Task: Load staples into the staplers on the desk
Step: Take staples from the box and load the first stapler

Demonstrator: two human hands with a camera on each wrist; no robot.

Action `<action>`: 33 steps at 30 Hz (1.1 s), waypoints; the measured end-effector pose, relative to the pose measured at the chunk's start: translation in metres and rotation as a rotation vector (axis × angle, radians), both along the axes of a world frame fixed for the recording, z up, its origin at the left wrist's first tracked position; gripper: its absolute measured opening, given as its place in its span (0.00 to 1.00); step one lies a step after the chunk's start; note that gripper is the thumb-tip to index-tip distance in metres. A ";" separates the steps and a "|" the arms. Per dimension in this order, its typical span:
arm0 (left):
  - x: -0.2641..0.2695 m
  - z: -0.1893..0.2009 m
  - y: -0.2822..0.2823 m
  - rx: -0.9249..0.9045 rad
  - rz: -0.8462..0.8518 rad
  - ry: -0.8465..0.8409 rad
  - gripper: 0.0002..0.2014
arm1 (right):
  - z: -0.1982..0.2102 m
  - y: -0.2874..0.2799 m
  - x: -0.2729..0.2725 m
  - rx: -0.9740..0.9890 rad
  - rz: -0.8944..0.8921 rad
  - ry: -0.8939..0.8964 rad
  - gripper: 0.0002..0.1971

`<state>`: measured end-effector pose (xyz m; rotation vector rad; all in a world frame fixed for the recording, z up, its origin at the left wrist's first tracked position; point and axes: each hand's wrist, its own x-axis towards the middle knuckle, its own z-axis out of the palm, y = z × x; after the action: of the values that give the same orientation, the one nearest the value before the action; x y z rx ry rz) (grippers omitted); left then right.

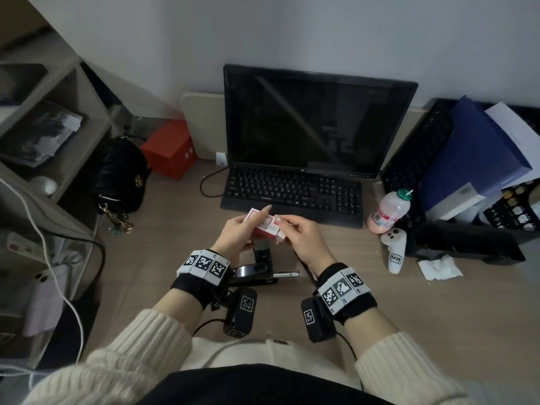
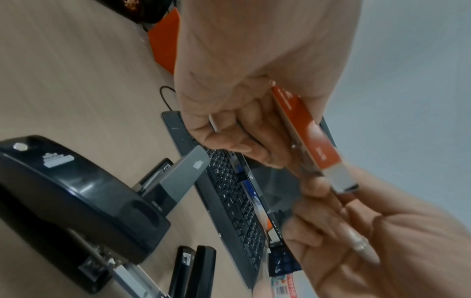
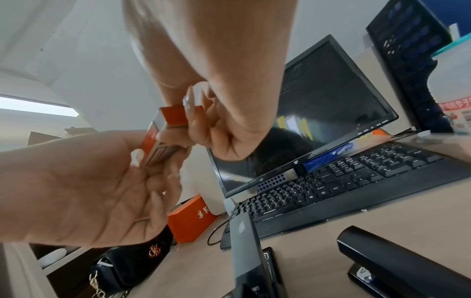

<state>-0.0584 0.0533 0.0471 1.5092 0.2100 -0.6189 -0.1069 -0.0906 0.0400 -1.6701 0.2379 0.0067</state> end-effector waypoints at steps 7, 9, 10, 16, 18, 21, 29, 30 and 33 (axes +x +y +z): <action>-0.001 0.003 0.005 -0.018 -0.040 -0.007 0.16 | -0.001 -0.004 -0.002 -0.004 -0.062 0.011 0.12; 0.000 0.002 0.006 -0.030 -0.023 -0.009 0.16 | -0.001 -0.005 -0.002 -0.013 -0.072 0.003 0.11; 0.001 0.002 0.007 -0.035 -0.012 -0.008 0.16 | 0.000 -0.006 -0.002 -0.015 -0.079 -0.001 0.11; 0.008 0.001 0.015 -0.024 0.021 0.021 0.18 | 0.003 -0.013 -0.002 0.024 -0.107 0.002 0.10; 0.008 0.003 0.017 -0.007 -0.011 0.036 0.19 | 0.006 -0.015 -0.003 0.044 -0.109 -0.003 0.09; 0.006 0.004 0.017 0.007 -0.062 0.058 0.21 | 0.007 -0.015 -0.002 0.038 -0.108 -0.007 0.10; -0.002 0.012 0.015 -0.047 -0.210 0.136 0.17 | 0.002 -0.015 -0.003 -0.047 -0.068 -0.020 0.11; -0.003 0.013 0.014 -0.057 -0.197 0.131 0.17 | 0.001 -0.015 -0.003 -0.048 -0.061 -0.020 0.11; -0.004 0.013 0.012 -0.108 -0.111 0.111 0.16 | -0.002 -0.014 -0.003 -0.045 -0.051 -0.007 0.11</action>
<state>-0.0626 0.0656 0.0605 1.3907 0.1757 -0.7923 -0.1097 -0.1047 0.0384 -1.7084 0.2770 -0.0427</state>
